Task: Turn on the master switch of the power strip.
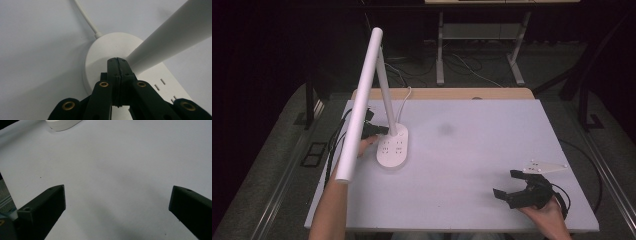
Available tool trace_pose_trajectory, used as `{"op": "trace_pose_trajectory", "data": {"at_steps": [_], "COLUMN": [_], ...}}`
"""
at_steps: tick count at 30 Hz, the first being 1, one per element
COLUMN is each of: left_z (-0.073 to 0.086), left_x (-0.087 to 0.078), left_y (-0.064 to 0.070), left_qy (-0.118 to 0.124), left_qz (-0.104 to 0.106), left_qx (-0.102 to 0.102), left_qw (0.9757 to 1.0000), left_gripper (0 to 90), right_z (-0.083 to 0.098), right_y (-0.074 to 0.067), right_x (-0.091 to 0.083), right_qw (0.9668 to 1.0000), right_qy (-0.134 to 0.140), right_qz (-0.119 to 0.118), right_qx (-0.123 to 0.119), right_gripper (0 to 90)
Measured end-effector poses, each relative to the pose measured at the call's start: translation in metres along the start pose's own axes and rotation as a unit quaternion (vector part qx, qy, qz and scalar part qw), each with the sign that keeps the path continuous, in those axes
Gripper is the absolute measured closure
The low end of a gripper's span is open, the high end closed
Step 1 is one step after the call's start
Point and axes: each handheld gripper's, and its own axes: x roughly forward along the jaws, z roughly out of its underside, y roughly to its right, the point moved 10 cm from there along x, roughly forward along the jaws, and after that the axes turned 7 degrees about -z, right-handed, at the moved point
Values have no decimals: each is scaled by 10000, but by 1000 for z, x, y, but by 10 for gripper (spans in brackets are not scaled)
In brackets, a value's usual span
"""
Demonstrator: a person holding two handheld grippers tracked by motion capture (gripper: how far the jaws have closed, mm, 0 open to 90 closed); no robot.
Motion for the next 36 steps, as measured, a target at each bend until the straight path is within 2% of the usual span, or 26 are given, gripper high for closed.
{"op": "trace_pose_trajectory", "data": {"at_steps": [4,11,14,18,22,26,27,30,34,36], "left_z": [1,4,4,5,6,7,7,7,8,8], "left_x": [-1,0,1,1,2,2,2,1,1,1], "left_y": [0,0,0,1,1,1,1,0,-1,0], "left_qy": [35,88,123,116,94,179,236,229,306,346], "left_qz": [-84,-163,-159,-280,-213,-202,-169,-146,-185,-191], "left_qx": [62,-30,-191,-141,-181,-273,-371,-354,-201,-260], "left_qw": [9999,9998,9996,9994,9996,9993,9989,9990,9992,9989], "left_gripper": [899,900,900,900,900,900,900,900,900,900], "right_z": [0,0,-1,-1,-1,-1,-1,-1,-1,-1], "right_y": [0,-1,-1,-1,-2,-2,-1,-1,-1,0], "right_x": [0,0,0,-1,-1,-2,-2,-1,-1,-1], "right_qw": [10000,10000,10000,10000,10000,10000,10000,10000,10000,10000], "right_qy": [-2,5,6,21,25,28,29,21,19,24], "right_qz": [-1,8,6,2,12,25,25,32,25,37], "right_qx": [-4,-14,-29,-33,-43,-52,-56,-49,-34,-34], "right_gripper": [2,2,2,2,2,2,2,2,2,2]}}
